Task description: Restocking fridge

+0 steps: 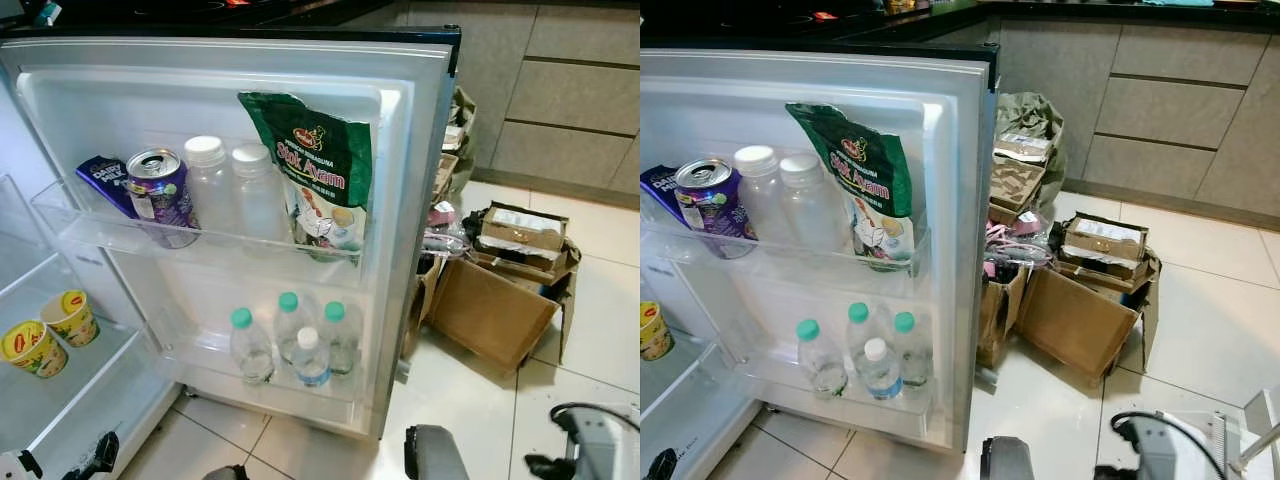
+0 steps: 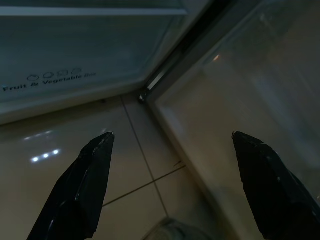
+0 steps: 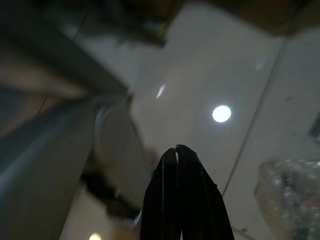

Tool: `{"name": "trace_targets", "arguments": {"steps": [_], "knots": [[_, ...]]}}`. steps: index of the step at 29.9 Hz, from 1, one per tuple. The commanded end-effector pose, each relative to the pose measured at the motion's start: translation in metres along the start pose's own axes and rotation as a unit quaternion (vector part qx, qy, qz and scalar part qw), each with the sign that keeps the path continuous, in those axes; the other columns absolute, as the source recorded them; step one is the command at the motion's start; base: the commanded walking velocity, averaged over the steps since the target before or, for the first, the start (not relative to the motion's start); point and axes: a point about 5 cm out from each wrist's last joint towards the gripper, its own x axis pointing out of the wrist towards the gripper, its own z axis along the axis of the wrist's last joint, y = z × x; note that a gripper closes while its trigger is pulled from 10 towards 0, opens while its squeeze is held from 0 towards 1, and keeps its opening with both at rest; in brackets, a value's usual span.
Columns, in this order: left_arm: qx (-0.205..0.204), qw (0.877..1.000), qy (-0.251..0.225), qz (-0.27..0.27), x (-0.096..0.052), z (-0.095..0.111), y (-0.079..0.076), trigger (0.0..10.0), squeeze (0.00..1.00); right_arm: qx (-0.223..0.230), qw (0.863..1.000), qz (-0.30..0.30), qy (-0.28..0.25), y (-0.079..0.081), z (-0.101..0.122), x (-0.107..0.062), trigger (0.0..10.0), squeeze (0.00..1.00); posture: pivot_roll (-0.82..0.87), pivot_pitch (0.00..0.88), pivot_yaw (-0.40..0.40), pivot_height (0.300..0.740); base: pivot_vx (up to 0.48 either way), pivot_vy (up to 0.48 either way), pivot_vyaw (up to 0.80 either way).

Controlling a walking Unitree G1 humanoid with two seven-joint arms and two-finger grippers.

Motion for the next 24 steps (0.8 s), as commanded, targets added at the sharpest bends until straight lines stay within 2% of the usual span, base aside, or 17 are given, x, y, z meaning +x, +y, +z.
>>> {"name": "trace_targets", "arguments": {"steps": [1,3,5,8,16,24], "knots": [[0.005,1.000,0.013,0.005,-0.002,-0.009,0.000,10.0,0.00,0.018,1.000,-0.021,0.002,-0.003,-0.006,-0.001,10.0,0.00,-0.10,0.042,0.008,0.480,0.000,0.000,0.00],[0.010,1.000,0.009,-0.003,0.001,-0.007,-0.005,10.0,0.00,0.031,0.996,-0.078,0.004,-0.010,-0.009,-0.003,10.0,0.00,-0.10,0.042,0.008,0.480,0.000,0.000,0.00],[0.012,1.000,0.005,-0.008,0.003,-0.006,-0.008,10.0,0.00,0.044,0.994,-0.098,0.002,-0.012,-0.010,-0.004,10.0,0.00,-0.09,0.036,0.007,0.480,0.000,0.000,0.00],[0.016,1.000,-0.001,-0.010,0.007,-0.001,-0.011,10.0,0.00,0.069,0.992,-0.107,-0.008,-0.014,-0.011,-0.005,10.0,0.00,-0.09,0.036,0.007,0.484,0.000,0.000,0.00],[0.036,0.999,0.003,0.017,0.012,0.008,-0.009,10.0,0.00,0.075,0.990,-0.118,0.001,-0.010,-0.018,-0.003,10.0,0.00,-0.08,0.016,0.014,0.513,0.000,0.000,0.00],[0.033,0.998,0.029,0.042,0.008,-0.008,-0.008,10.0,0.00,0.081,0.989,-0.125,0.005,-0.011,-0.020,-0.003,10.0,0.00,-0.07,0.004,-0.003,0.552,0.000,0.000,0.00]]}}
